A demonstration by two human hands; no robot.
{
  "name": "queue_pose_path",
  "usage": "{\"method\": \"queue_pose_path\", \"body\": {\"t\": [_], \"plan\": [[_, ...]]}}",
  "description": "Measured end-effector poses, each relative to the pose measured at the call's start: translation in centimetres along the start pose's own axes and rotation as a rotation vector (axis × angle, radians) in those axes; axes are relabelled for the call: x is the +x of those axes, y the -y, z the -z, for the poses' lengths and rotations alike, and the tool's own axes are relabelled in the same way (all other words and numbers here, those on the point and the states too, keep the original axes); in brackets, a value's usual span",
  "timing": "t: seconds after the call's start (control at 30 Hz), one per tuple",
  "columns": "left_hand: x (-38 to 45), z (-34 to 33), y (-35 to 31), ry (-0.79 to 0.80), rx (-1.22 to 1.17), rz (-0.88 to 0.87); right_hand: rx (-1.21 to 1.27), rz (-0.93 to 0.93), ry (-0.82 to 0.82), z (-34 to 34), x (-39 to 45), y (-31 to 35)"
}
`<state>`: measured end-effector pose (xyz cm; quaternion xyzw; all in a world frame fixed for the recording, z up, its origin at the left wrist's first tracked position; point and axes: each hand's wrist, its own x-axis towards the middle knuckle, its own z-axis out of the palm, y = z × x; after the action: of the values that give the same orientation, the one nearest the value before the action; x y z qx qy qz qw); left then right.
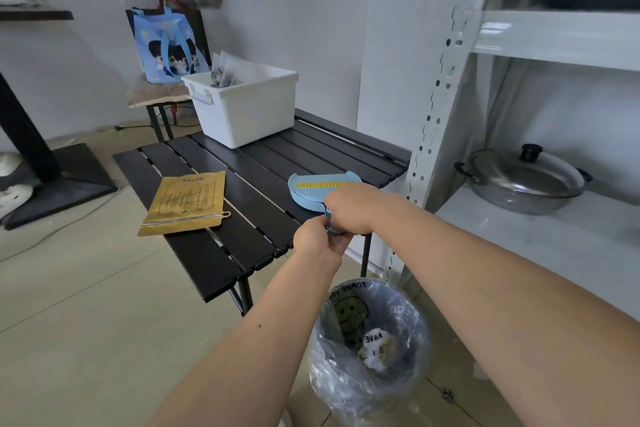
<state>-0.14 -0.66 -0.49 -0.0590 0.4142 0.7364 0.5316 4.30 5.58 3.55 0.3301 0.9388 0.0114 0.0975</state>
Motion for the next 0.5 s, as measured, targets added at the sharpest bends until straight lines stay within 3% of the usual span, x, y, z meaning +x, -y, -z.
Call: {"method": "queue_pose_path", "body": {"t": [0.17,0.37,0.5], "plan": [[-0.2,-0.2,-0.3,0.004,-0.046,0.002,0.221,-0.174,-0.256,0.2,-1.3,0.1],[-0.6,-0.5,0.5,-0.031,-0.014,0.082,0.981,-0.430,-0.624,-1.0,-1.6,-1.4],[-3.3,-1.1,2.0,0.021,-0.088,0.128,1.093,-0.474,-0.740,-1.1,-3.3,-1.6]]}}
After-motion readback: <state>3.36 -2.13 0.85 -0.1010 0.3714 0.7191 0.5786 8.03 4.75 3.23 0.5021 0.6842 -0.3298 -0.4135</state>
